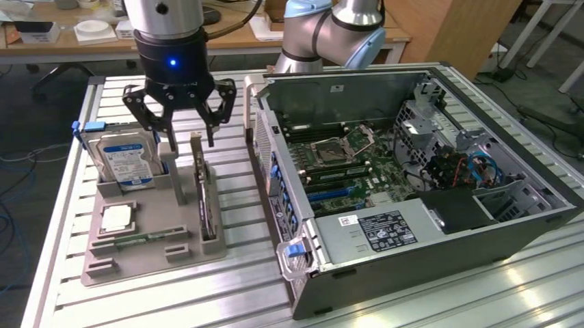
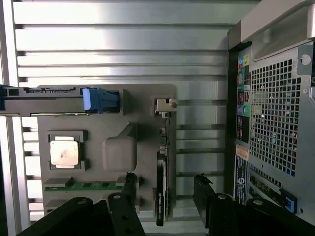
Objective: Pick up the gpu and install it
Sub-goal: 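Pick up the gpu and move the gpu toward the slot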
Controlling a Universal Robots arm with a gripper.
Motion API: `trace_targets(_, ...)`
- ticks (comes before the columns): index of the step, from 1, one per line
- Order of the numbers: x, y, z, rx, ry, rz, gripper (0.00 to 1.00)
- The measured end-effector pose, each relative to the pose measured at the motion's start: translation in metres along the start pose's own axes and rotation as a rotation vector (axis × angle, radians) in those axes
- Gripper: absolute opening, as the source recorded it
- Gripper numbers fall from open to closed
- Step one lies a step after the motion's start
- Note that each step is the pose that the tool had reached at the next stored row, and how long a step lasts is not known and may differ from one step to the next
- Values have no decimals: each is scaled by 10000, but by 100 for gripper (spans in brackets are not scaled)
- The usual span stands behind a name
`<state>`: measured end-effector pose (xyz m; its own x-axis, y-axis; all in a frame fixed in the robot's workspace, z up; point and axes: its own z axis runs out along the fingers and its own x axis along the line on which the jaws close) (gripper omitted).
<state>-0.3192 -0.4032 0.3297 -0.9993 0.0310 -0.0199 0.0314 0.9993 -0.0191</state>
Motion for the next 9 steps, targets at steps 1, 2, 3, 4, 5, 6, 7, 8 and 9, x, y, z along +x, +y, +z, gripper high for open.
trace_targets(1, 0, -3, 5, 2, 1, 2, 59)
trace_targets(2, 0, -6, 12, 3, 0, 2, 59)
trace_targets(3, 0, -9, 18, 5, 0, 3, 59)
trace_targets(4, 0, -13, 23, 6, 1, 2, 59)
trace_targets(5, 0, -15, 30, 8, -1, 4, 59)
trace_targets(6, 0, -18, 35, 12, 0, 5, 59)
trace_targets(7, 0, -22, 41, 15, 0, 5, 59)
trace_targets(8, 0, -25, 47, 20, 0, 5, 59)
trace_targets(9, 0, -28, 52, 24, -1, 6, 59)
